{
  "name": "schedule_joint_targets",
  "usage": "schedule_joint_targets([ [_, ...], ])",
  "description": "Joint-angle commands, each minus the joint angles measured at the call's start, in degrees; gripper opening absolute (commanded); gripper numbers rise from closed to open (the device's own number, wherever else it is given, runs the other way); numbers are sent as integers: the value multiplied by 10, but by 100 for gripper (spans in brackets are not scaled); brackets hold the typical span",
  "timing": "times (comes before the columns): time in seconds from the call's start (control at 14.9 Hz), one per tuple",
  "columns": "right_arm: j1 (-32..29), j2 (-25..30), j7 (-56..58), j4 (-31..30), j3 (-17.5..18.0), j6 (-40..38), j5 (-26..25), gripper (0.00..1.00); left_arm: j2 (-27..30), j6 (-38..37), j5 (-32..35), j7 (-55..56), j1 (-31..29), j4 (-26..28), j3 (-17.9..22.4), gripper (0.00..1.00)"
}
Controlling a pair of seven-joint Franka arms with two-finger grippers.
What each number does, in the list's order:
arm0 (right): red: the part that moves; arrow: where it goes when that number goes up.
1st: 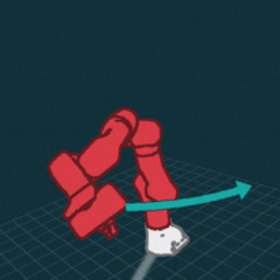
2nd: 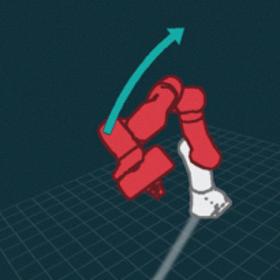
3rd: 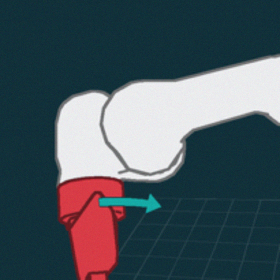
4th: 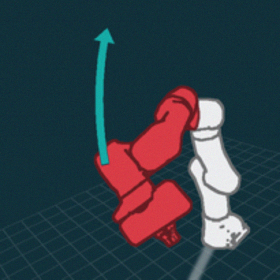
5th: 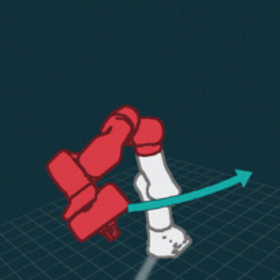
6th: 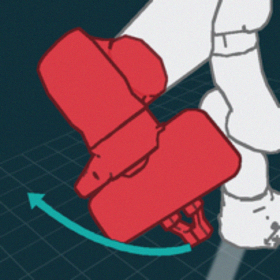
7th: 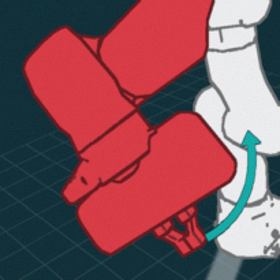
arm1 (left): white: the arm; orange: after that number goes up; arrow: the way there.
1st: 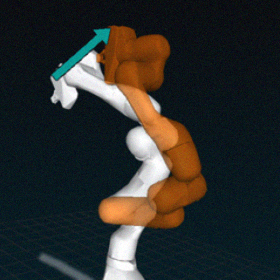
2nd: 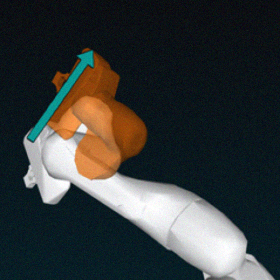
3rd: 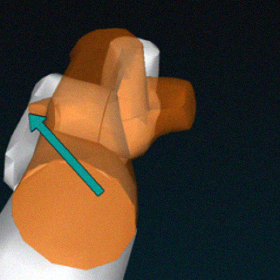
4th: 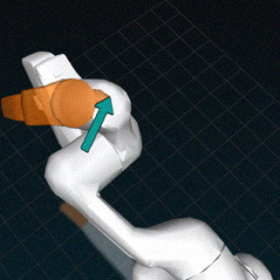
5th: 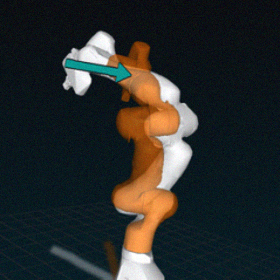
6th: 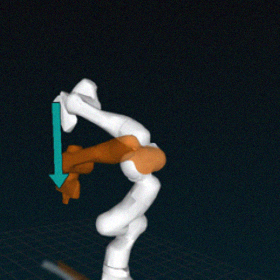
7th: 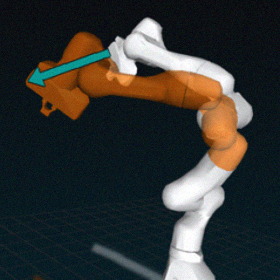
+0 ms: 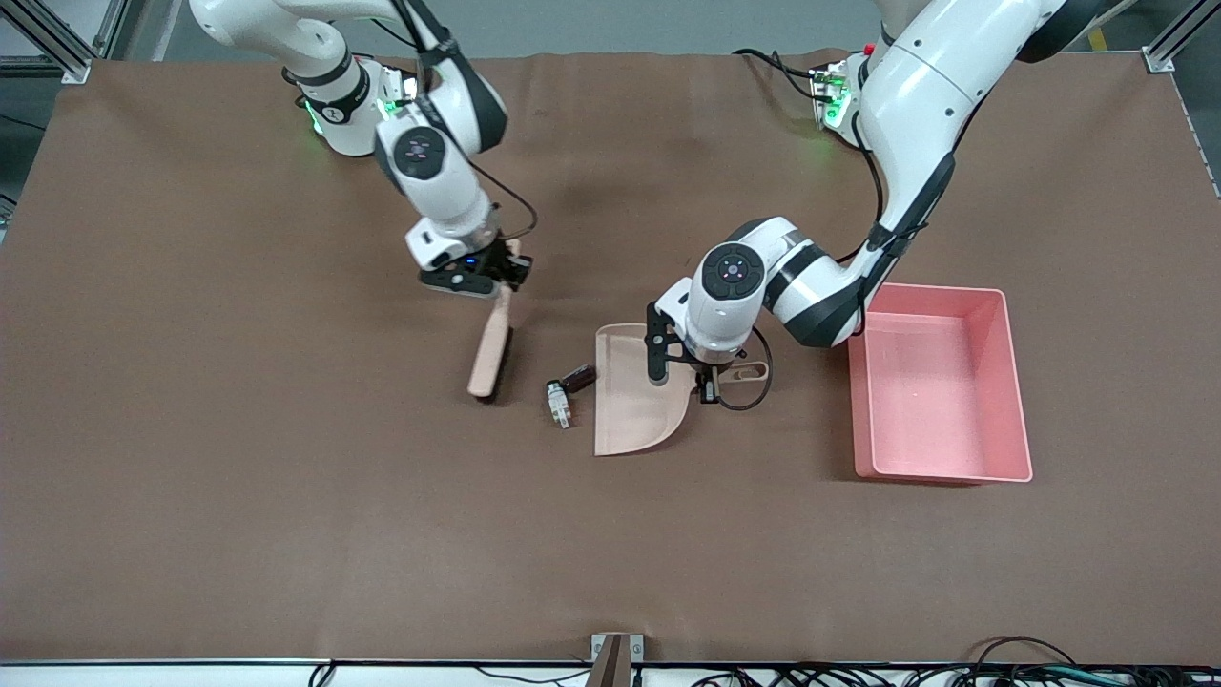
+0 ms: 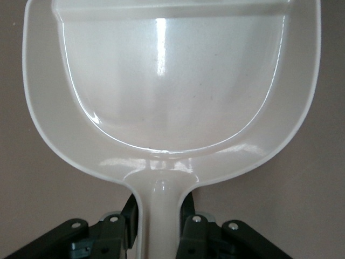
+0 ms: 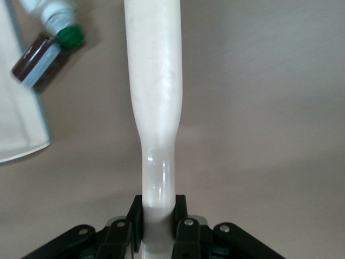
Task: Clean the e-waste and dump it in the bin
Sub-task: 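Sweep the capacitor and switch into the dustpan with the right gripper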
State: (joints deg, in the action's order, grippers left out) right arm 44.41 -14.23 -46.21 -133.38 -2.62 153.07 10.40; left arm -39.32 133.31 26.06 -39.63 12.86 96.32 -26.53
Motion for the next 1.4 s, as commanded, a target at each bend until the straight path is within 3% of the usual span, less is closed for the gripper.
schedule_joint_targets([
  [0.0, 10, -69, -13, 63, -8, 0, 8, 0, -20, -12, 21, -5, 4, -27, 0, 5],
  [0.4, 13, -83, -12, 86, -8, -3, 8, 0, -30, -12, 14, -4, 15, -41, 1, 5],
  [0.74, 30, -143, -19, 199, -8, -100, 8, 0, -28, -26, 12, 0, 15, -41, 1, 4],
  [1.34, 95, -186, -93, 319, -6, -154, 10, 0, -28, -27, 11, 1, 15, -41, 1, 4],
])
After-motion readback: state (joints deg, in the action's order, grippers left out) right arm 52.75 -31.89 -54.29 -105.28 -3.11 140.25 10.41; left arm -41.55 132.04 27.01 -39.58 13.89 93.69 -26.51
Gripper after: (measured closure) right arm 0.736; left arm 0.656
